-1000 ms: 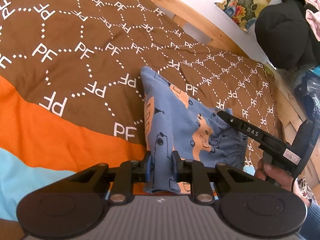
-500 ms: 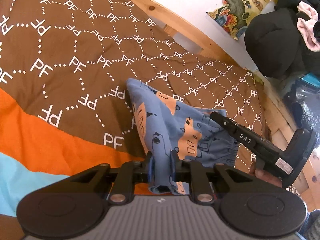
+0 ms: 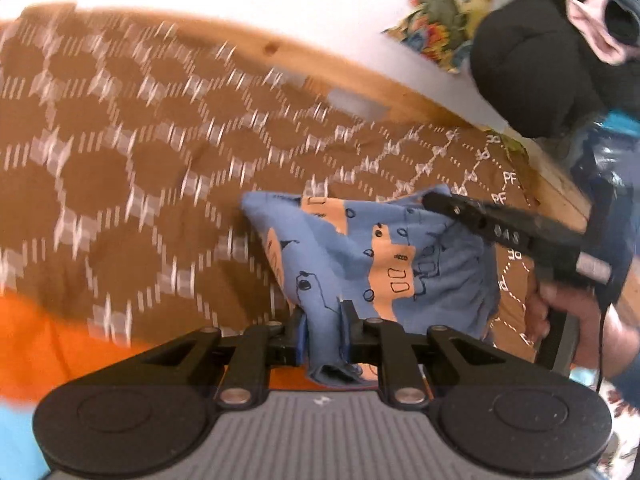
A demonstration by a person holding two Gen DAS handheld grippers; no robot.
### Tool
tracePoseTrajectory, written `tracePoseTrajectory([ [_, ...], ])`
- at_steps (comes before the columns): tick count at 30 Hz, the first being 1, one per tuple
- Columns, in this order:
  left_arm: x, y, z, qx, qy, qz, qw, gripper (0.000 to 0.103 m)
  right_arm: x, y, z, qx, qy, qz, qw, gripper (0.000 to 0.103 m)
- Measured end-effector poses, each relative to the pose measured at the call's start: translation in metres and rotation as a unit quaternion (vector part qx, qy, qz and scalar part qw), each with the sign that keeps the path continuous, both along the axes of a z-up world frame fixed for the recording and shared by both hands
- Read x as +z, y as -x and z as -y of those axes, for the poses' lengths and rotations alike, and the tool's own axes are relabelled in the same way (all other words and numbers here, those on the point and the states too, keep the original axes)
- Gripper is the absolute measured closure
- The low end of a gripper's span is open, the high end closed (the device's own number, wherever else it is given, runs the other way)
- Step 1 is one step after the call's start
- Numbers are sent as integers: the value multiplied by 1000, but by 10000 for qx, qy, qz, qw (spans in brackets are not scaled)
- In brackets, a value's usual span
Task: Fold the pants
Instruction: 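Grasp the pants bundle with the left tool while the right tool grasps its other side, then lift the bundle, set it down flat on the duvet, and open both tools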
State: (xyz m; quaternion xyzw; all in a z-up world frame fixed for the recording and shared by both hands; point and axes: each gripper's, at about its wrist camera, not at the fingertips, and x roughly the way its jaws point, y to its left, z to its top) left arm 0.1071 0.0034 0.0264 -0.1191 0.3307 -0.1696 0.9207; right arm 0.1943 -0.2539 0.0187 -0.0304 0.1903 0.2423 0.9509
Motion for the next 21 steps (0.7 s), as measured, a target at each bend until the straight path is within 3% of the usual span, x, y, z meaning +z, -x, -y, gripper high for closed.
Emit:
tracePoseTrajectory([
  [5, 29, -46, 6, 112, -104, 479, 9987, 85, 35, -46, -9, 73, 174, 591, 9981, 89],
  [10, 29, -98, 12, 348, -134, 662, 9971, 85, 45, -102, -12, -92, 331, 685, 9971, 89],
  [14, -3, -134, 10, 506, 9, 136, 9986, 85, 21, -140, -10, -288, 428, 287, 9983, 89],
  [18, -42, -146, 10, 724, 63, -450, 9963, 85, -18, -157, -5, -598, 684, -104, 9958, 90],
  [21, -53, -145, 2, 914, 322, -562, 9937, 79, -30, -161, 4, -762, 725, -178, 9943, 89],
])
